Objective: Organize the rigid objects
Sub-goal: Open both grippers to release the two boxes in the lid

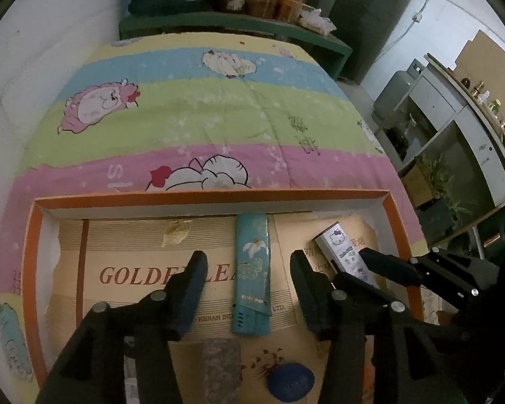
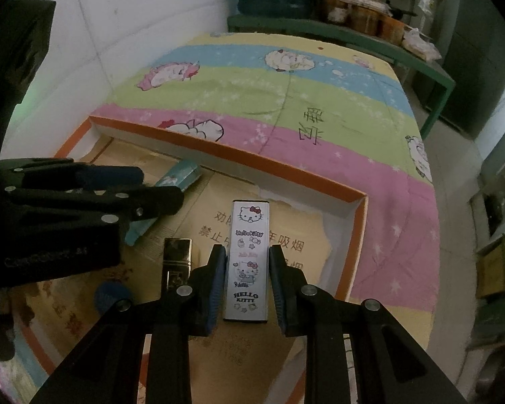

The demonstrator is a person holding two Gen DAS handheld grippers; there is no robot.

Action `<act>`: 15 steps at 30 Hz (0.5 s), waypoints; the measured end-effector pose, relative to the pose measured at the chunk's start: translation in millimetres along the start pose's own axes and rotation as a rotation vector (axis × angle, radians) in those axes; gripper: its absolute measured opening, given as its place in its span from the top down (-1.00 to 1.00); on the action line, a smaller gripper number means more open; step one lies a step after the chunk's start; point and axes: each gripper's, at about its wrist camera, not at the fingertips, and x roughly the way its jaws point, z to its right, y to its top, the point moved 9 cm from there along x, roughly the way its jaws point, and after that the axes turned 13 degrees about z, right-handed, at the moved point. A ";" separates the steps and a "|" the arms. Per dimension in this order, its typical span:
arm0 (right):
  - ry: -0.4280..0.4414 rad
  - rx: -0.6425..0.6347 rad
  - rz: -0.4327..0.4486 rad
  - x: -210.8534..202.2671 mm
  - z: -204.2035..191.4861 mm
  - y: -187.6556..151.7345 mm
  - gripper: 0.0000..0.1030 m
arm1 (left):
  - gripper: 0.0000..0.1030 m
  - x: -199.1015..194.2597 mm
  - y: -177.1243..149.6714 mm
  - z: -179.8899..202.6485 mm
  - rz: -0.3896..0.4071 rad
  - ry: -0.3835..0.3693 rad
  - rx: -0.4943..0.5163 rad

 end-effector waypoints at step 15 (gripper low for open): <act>-0.022 0.007 0.050 -29.4 -5.3 6.0 -0.37 | -0.34 -36.2 14.8 10.4 0.108 -0.014 0.021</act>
